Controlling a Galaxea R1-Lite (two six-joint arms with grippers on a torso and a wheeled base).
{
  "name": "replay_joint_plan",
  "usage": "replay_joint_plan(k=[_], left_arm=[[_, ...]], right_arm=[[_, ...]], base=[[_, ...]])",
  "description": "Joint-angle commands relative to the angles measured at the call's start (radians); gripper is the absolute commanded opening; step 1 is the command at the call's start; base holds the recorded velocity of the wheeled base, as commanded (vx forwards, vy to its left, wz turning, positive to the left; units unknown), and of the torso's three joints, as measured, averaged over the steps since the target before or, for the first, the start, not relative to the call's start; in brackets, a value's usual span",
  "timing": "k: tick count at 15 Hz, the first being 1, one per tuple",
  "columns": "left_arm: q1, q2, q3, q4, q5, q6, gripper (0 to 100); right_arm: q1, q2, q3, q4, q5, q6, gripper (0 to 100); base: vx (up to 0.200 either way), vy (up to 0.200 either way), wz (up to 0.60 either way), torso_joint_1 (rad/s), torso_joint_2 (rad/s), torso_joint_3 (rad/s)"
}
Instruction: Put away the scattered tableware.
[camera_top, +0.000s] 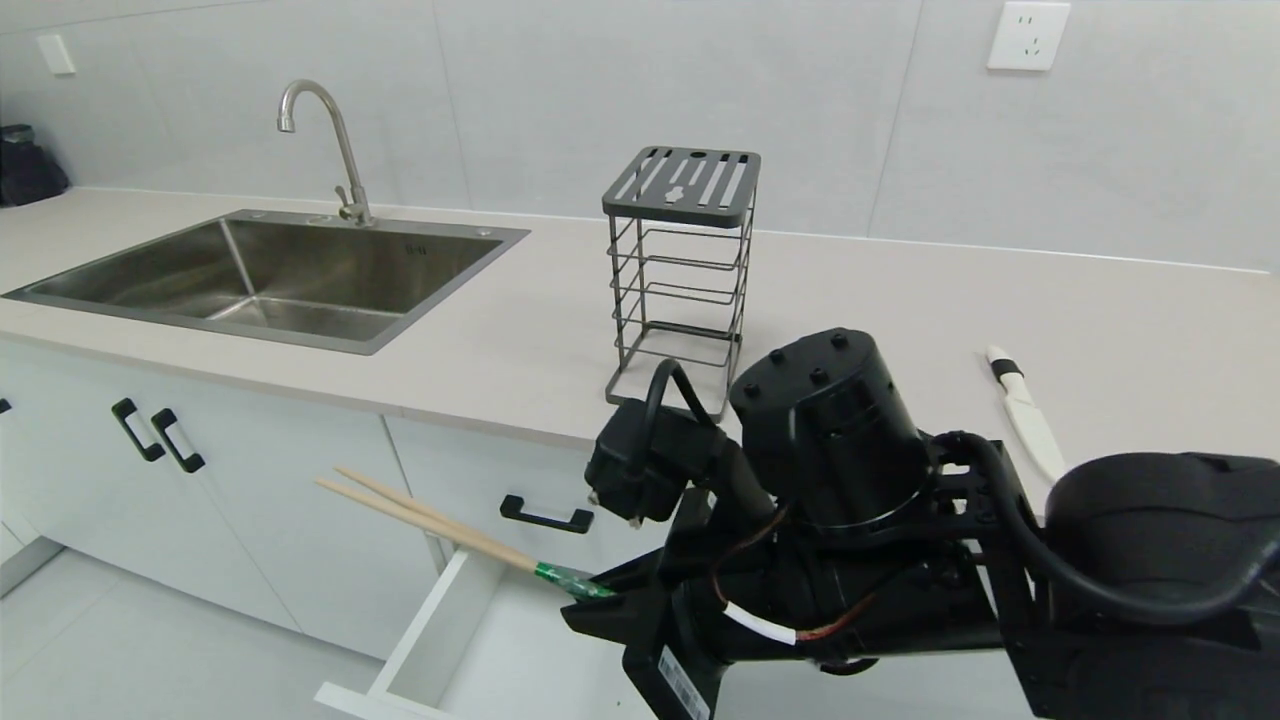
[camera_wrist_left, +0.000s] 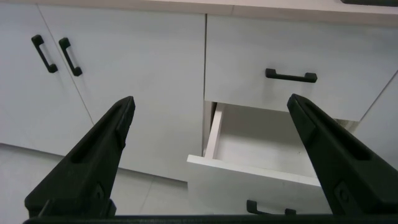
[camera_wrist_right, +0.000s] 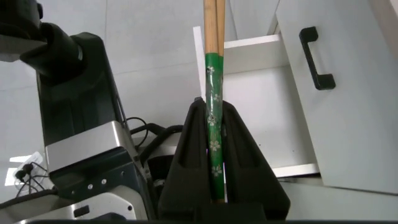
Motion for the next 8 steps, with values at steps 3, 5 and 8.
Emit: replay_joint_plan(k=[3,5,8], left_arm=[[0.000,0.001,0.000,-0.001,0.000,0.000,100],[0.000,0.001,0.000,-0.001,0.000,0.000,100],[0.000,0.001,0.000,-0.001,0.000,0.000,100]], right_arm=[[-0.003,0.049,-0.098,0.075,0.000,-0.013,0],[-0.017,0.057,-0.146,0.175,0.000,-0.082,0],[-0.035,0.106,-0.245,0.270,-0.005,-0.153,0]], base=[[0.000,0.000,0.00,-0.115,0.25,0.146],[0.000,0.000,0.00,-0.093,0.22,0.120],[0.000,0.000,0.00,-0.141,0.34,0.196]])
